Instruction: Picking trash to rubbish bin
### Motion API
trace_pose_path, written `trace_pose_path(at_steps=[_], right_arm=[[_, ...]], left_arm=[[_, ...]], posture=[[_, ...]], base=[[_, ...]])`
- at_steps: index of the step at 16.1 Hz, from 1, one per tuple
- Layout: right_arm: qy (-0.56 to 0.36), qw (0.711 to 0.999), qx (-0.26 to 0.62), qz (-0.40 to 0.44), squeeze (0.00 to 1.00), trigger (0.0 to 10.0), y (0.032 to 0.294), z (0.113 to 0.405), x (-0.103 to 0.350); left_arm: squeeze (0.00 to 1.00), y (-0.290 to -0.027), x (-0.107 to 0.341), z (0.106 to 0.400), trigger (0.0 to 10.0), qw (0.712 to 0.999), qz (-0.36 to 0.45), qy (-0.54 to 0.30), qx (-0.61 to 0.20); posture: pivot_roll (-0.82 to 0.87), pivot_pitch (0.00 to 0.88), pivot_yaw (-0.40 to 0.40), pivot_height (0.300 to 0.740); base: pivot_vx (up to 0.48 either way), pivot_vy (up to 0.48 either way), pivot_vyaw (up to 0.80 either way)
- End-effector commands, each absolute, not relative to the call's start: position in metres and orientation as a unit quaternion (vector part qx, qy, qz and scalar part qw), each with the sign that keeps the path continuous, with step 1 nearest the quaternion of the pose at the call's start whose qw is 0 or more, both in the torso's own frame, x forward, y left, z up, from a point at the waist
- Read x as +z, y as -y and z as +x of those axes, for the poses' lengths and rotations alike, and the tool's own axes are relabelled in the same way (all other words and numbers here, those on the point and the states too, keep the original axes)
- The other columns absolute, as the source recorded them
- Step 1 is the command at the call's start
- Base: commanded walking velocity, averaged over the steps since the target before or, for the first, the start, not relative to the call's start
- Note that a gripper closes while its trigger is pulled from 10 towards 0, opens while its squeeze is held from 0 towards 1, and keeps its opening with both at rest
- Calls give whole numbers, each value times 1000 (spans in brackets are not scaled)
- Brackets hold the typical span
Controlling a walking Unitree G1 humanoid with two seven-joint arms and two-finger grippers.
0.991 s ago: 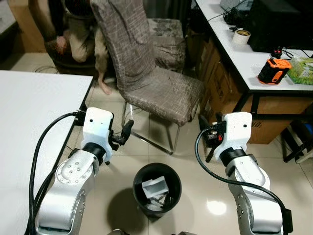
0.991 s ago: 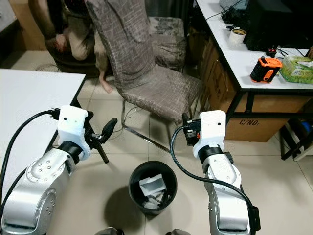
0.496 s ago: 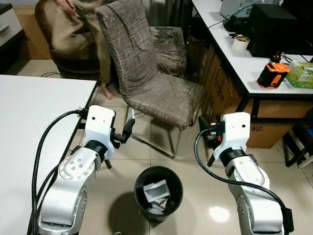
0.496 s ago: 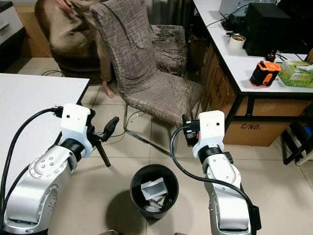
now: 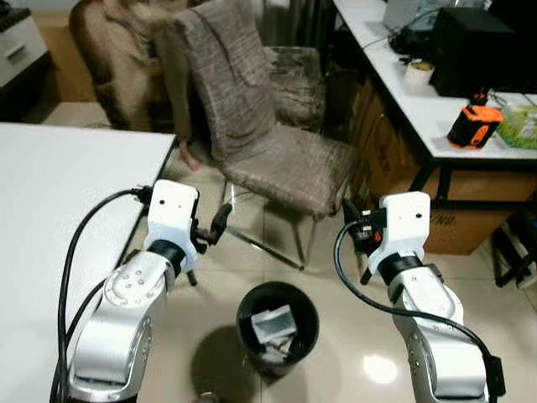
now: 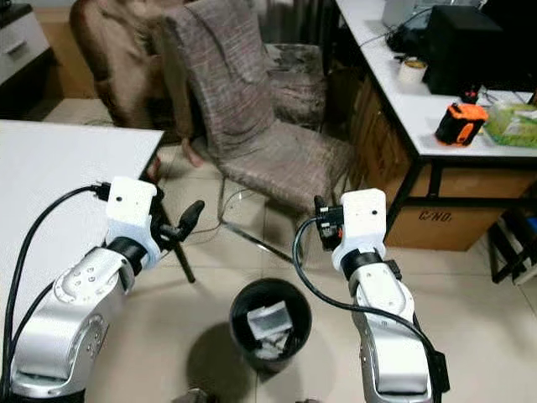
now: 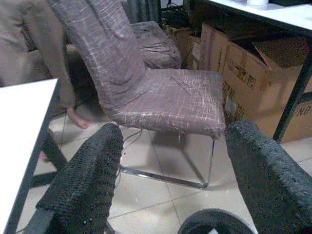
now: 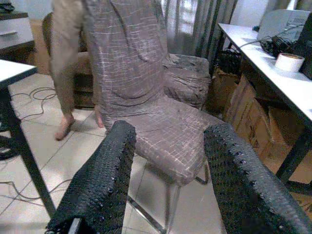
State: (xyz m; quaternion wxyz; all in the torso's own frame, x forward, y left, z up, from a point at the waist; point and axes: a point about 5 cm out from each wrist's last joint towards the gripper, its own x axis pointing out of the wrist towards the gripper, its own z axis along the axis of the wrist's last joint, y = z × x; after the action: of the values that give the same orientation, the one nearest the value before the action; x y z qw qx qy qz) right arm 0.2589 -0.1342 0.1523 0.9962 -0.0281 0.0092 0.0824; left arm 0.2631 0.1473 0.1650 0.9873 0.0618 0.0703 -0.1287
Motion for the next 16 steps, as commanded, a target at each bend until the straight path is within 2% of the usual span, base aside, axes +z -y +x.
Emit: trace_pose_path(at_steps=[1,11,16], right_arm=[[-7,996,85,-26,0,10000,132,260,152],[17,994,105,-11,0,10000,127,258,159],[4,993,114,-19,0,10000,124,256,154]], left_arm=[[0,-149,164,264,10000,988,67,-72,-123],[0,-152,183,264,10000,988,79,-46,-120],[0,-150,176,257,10000,987,81,-61,-125]], posture=[[-57,0,-1,740],[-45,0,-5,740],[-45,0,-9,740]], base=[[-292,0,0],[-292,0,0],[-292,0,0]])
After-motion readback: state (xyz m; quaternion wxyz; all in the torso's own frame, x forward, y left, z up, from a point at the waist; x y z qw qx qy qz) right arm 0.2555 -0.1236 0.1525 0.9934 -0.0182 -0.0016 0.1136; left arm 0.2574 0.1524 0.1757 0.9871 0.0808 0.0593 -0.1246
